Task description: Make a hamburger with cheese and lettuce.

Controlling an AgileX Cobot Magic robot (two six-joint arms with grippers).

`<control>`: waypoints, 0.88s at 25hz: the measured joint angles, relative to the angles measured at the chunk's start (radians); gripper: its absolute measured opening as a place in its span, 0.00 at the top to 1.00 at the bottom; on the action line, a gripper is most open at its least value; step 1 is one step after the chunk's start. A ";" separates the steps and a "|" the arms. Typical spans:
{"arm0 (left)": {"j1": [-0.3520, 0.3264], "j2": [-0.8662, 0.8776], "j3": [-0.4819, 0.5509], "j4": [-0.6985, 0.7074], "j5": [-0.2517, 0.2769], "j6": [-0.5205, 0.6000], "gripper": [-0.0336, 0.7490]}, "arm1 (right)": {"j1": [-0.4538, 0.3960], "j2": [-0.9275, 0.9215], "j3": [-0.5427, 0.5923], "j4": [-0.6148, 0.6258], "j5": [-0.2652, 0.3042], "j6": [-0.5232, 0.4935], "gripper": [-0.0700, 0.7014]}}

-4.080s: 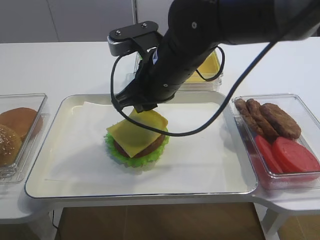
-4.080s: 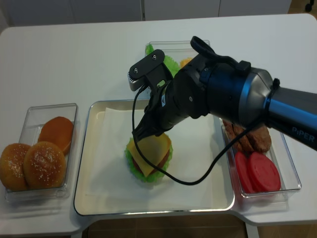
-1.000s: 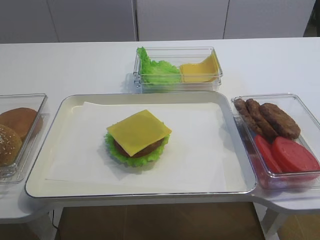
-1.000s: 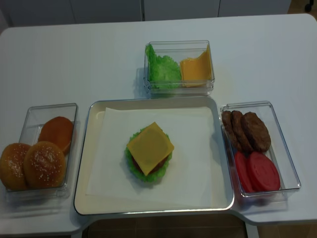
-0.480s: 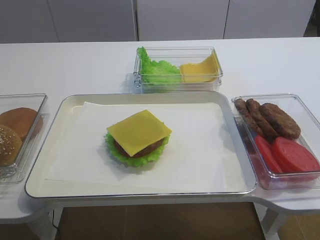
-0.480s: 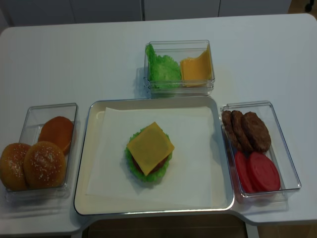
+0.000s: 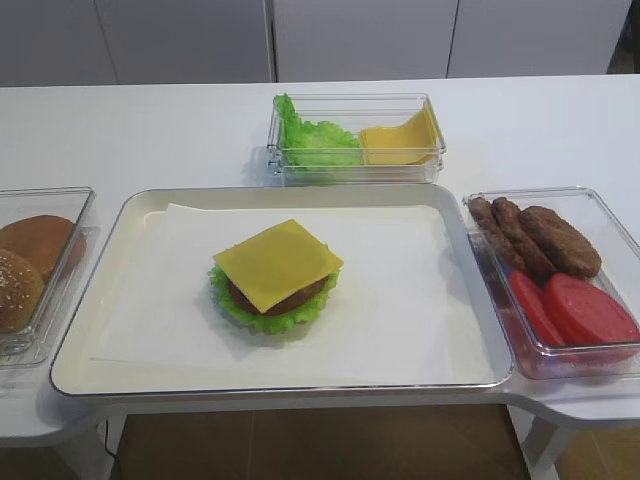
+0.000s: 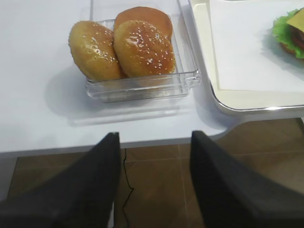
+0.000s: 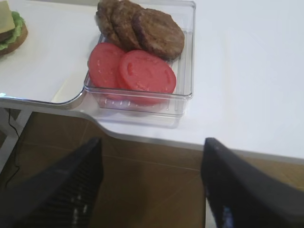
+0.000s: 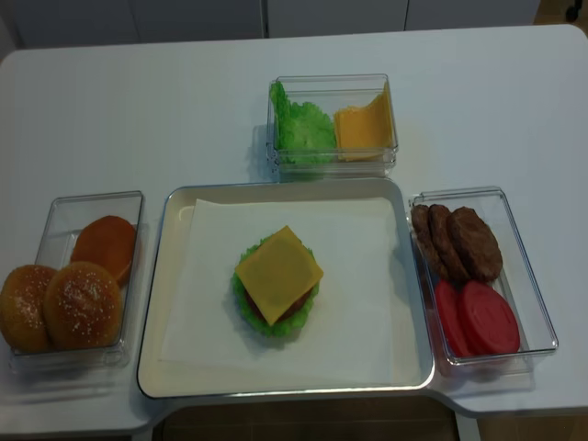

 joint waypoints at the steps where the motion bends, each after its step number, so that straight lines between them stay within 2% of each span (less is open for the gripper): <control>1: 0.000 0.000 0.000 0.000 0.000 0.000 0.50 | 0.000 0.000 0.009 -0.002 -0.014 -0.002 0.28; 8: 0.000 0.000 0.000 0.000 0.000 0.000 0.50 | 0.000 0.000 0.024 -0.002 -0.033 -0.002 0.28; 18: 0.000 0.000 0.000 0.000 0.000 0.000 0.50 | -0.004 -0.040 0.024 -0.002 -0.037 -0.002 0.35; 22: -0.001 0.000 0.000 0.000 0.000 0.000 0.50 | -0.069 -0.040 0.024 -0.002 -0.037 -0.002 0.39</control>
